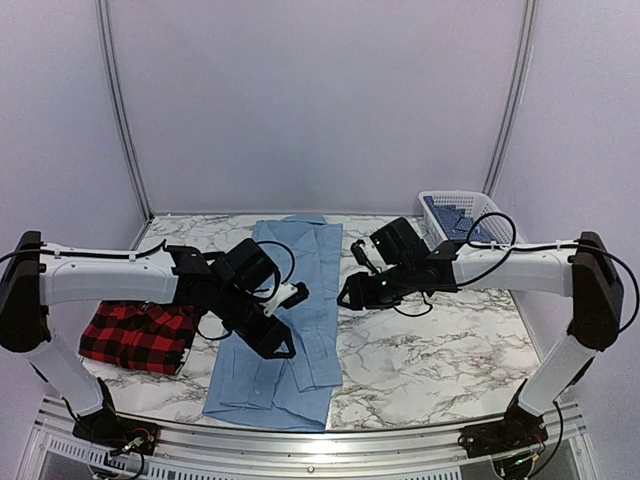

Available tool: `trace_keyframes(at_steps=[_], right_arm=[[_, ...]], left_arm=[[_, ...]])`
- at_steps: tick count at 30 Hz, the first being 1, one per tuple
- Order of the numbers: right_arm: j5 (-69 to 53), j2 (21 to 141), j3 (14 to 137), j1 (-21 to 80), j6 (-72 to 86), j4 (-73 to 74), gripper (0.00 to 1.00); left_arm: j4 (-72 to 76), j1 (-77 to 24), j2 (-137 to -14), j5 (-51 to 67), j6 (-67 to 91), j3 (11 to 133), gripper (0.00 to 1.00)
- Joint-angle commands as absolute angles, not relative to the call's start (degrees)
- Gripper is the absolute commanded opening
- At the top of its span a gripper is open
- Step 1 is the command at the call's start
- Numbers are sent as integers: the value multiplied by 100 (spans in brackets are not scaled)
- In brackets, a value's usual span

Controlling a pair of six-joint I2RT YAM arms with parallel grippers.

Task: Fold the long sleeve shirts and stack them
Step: Fold the sleeve of the rectangle-folded shirt, then adjust the sleeve of the rectangle-folded shirt.

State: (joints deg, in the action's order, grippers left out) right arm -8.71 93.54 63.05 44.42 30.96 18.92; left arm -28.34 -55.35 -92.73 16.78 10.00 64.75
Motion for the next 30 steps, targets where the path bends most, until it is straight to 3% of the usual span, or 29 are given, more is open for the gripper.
trace_keyframes(at_steps=[1, 11, 30], right_arm=[[-864, 9283, 6224, 4681, 2782, 1942, 54], [-532, 9382, 5822, 5654, 2847, 2197, 48], [-1117, 9358, 5023, 5956, 3439, 1371, 49]], left_arm=[[-2764, -5533, -8834, 1130, 1540, 6240, 53], [-1283, -5572, -9008, 1490, 3876, 5341, 45], [-910, -6234, -9821, 1369, 4521, 5424, 42]])
